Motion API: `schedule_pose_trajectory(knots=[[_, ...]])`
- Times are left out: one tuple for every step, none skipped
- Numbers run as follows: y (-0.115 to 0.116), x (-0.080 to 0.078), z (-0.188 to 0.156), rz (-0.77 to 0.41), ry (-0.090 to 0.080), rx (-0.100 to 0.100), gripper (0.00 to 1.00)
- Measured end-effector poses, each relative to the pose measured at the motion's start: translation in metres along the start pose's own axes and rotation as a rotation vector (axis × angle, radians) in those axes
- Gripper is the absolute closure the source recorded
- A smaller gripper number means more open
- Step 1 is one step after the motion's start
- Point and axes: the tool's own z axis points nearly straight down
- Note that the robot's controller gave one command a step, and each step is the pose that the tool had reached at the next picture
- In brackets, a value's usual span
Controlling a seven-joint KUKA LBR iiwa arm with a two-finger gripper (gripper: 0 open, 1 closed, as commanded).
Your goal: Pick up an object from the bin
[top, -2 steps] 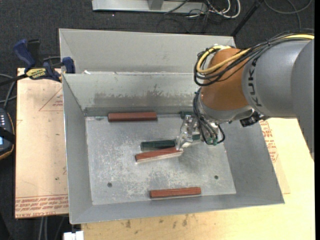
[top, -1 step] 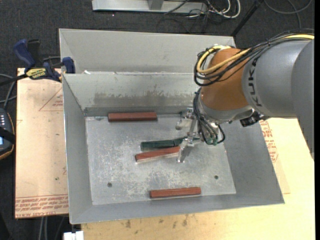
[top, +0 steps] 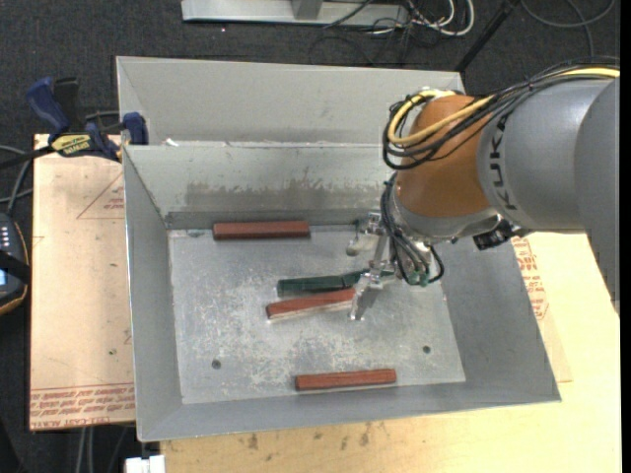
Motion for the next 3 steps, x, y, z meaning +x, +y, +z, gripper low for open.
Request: schedule_pose_trajectory(knots=[[0.042, -0.019, 0.045, -0.118, -0.016, -0.001, 1.0], [0.042, -0.019, 0.045, -0.118, -0.017, -0.001, 1.0], [0.043, 0.006, -0.093, -0.133, -0.003, 0.0, 1.0]])
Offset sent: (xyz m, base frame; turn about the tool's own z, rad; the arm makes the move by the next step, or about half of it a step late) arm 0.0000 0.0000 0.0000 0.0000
